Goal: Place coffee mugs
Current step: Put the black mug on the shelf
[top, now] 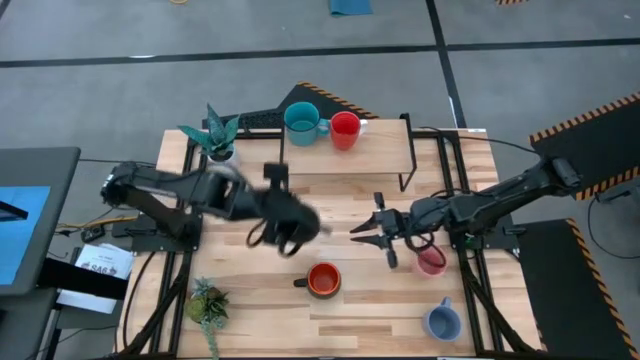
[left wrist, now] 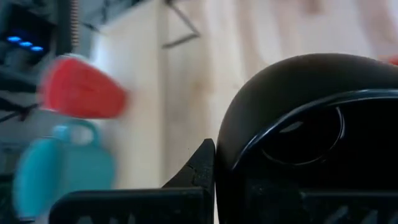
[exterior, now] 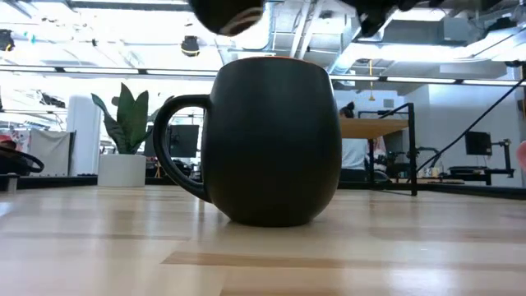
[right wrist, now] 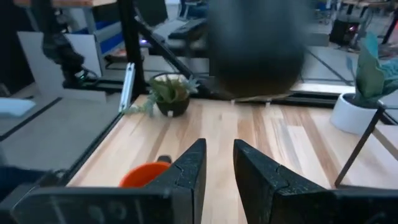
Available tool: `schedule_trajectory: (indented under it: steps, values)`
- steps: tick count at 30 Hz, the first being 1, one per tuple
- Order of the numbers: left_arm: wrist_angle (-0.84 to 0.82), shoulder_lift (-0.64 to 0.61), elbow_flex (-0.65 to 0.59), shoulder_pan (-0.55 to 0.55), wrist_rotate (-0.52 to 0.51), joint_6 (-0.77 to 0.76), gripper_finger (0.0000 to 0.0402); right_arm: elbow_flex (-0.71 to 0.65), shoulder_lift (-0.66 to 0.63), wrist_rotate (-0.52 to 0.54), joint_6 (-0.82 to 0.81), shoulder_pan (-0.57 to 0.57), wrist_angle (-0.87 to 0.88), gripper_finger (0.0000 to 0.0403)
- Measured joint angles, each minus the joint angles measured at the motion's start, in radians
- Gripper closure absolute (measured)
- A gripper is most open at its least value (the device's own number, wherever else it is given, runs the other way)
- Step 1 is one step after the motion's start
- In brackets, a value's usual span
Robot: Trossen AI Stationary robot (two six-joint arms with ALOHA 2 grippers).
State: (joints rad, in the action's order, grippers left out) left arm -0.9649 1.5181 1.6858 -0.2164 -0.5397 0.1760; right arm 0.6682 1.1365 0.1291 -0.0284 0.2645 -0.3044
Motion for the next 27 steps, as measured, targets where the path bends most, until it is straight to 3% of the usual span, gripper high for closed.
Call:
schedule_trajectory:
  steps: [5, 12, 22, 27]
  values:
    - [0.027, 0.073, 0.114, 0.185, 0.015, 0.057, 0.0400, 0.000, -0.045, 0.005, 0.003, 0.026, 0.036, 0.0296]
    - [0.018, 0.180, 0.183, 0.410, 0.094, 0.051, 0.0401, -0.001, -0.043, 0.012, 0.009, 0.035, 0.073, 0.0296]
    - [-0.027, 0.204, 0.186, 0.568, 0.173, -0.032, 0.0401, -0.001, -0.043, 0.058, 0.013, 0.034, 0.091, 0.0296]
    - [-0.024, 0.204, 0.178, 0.628, 0.289, -0.087, 0.0401, -0.001, -0.043, 0.058, 0.011, 0.034, 0.087, 0.0296]
